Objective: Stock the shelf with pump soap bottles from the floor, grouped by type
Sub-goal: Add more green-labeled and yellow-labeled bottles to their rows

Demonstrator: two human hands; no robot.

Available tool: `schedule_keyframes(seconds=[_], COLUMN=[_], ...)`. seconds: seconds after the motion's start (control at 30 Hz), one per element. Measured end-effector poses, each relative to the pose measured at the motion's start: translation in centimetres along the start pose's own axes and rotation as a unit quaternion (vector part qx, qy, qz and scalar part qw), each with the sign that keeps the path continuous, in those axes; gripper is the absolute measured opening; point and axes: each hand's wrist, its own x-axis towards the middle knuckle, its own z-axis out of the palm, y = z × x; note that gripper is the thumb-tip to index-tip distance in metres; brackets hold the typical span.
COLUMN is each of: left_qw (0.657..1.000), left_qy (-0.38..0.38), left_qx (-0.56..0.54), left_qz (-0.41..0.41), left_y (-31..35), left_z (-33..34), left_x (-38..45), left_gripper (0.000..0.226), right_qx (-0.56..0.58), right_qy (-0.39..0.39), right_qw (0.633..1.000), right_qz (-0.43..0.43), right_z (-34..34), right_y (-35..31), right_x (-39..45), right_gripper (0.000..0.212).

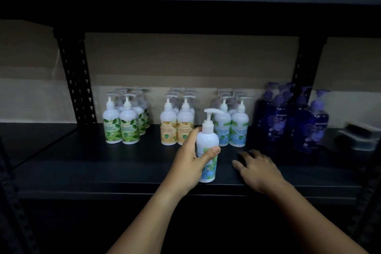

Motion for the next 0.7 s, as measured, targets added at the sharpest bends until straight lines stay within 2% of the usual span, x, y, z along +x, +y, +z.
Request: schedule_keyframes(seconds=[0.13,0.27,0.4,0.47,0.7], left_qw=[1.000,1.000,0.999,0.997,0.991], left_qy=[-0.017,-0.005,0.012,0.025,0.104], left_qx=[-0.001,-0.001,0.046,0.063,0.074], left_qz=[-0.009,-0.014,-0.015,-0.023,-0.042], left_y=[0.2,-0.7,-2.6,-3.5,-4.7], left_z=[2.4,4.1,5.7,6.5,8.6], left_x=[0.7,2.2,4.3,5.1,7.0], left_gripper=[0.040,0.062,0.088,0.095,0.088], right_qx=[-0.003,-0.006,-0.008,-0.009,-0.009], right_qy=[-0.028,-0.032,-0.031,-0.030,-0.024], right_qw=[1.000,0.999,0.999,0.999,1.000], right_qz=[0.002,0.001,0.004,0.005,0.006], right_z=[-0.9,-0.9,-0.6,-0.6,-0.5], right_y=[2.2,2.5,2.1,2.0,2.0], right_x=[0.2,0.2,-0.1,-0.2,-0.2], right_gripper=[0.063,0.065,0.065,0.065,0.064])
